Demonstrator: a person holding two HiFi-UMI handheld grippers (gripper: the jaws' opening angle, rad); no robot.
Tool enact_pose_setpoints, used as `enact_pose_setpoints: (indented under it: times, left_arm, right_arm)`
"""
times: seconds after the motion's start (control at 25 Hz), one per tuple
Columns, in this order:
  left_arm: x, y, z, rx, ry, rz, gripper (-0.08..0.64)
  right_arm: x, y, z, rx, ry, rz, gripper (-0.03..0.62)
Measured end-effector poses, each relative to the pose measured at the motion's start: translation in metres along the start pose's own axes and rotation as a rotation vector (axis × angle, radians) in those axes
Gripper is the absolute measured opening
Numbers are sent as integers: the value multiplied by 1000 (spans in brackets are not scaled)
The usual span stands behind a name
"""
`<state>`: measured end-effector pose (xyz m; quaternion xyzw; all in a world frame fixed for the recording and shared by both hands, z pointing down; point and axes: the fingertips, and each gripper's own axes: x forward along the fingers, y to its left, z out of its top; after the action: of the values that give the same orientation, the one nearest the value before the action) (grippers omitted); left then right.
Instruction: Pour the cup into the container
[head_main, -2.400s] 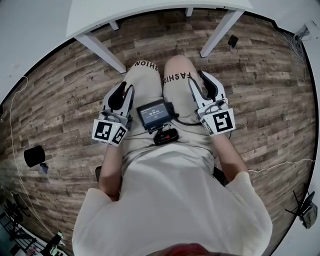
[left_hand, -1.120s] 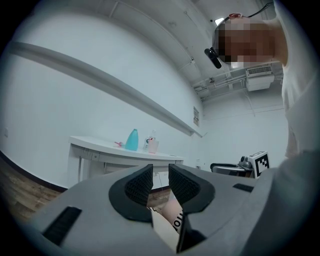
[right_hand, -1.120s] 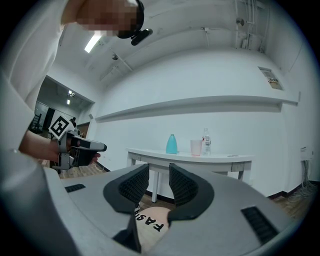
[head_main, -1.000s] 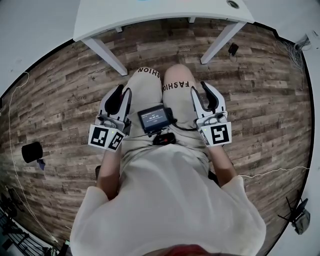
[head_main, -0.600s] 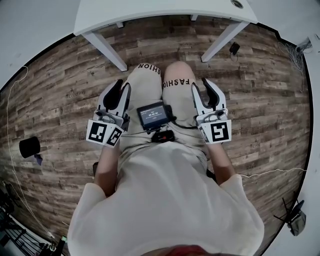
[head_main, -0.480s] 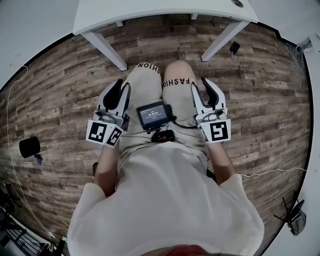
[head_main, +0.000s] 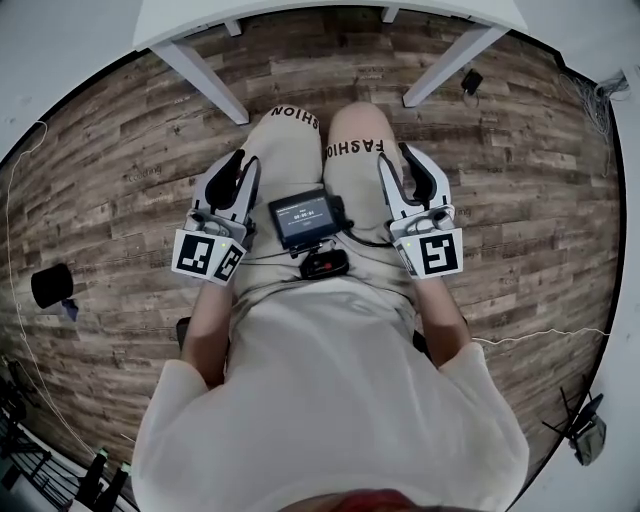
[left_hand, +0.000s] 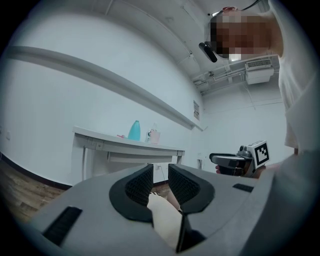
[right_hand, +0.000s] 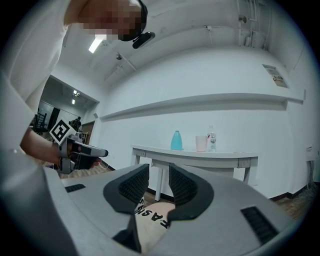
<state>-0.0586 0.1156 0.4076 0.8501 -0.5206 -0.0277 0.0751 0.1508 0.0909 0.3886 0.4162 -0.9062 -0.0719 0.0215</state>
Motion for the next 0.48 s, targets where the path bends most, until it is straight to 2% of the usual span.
enact_pose_setpoints:
  times: [0.48]
  left_arm:
    - [-3,8,-9,-20,4,22,103]
  right_arm:
    - [0,0,-5,-4,15,-9,121]
